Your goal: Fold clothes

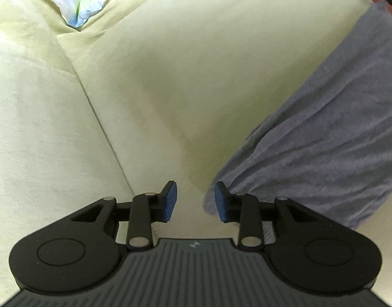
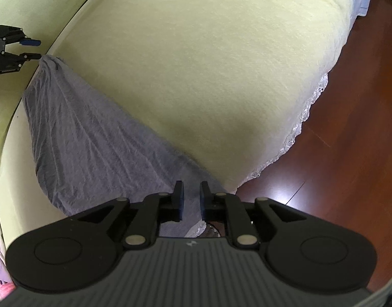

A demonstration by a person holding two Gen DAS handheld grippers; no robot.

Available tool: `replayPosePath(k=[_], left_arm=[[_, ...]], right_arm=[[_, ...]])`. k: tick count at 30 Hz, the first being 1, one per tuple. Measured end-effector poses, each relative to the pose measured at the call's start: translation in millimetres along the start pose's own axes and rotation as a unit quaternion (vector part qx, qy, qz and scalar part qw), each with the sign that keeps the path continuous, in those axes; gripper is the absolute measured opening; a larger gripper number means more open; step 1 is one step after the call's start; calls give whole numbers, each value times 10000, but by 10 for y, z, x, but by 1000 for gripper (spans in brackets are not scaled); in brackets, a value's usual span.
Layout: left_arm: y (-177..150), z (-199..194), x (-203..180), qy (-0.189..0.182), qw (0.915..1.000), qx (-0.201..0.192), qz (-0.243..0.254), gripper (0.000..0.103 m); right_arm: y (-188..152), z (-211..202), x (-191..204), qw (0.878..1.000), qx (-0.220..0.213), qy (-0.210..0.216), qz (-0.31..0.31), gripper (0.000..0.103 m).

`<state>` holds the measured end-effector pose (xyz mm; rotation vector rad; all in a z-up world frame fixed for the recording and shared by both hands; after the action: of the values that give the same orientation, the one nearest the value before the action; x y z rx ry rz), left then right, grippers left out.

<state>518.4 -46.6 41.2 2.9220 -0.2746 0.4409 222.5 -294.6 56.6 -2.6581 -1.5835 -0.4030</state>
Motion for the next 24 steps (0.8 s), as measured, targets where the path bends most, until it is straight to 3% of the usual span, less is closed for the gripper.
replayPosePath(k=[4,6,12,16,19,24], left_arm=[[38,131,-144,136,9999,10,59,41],[120,96,42,184,9998,-47,-9,41],[15,-292,93,465,9960,-337,-686,41],[-106,-768,-185,634,9867,-556,-1391,43],[-35,-893,-402,606,9765,-700,-1947,45],[-67,-1207,-1014,470,9561,-960,-2729,48]], right_arm=[[-53,-4,44,10000,16,45,-3,17],[-86,4,68,10000,54,24,-27,19],[-106,-123,117,9999,11,25,-103,27],[-83,-281,161,9998,-24,49,-197,30],[-76,-399,204,9994,-85,-18,-345,30],[-93,-817,345,9962,-536,-360,-579,31]])
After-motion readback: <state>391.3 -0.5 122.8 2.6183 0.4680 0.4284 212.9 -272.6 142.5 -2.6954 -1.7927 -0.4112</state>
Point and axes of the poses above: each gripper's, at about its wrist camera, not at the fingertips, and z roughly the way its jaws point, x to its left, y to its top, the point moved 1 cm from there along z, roughly the way its jaws point, and after that the axes turned 6 degrees about -z, right-handed, at the moved point
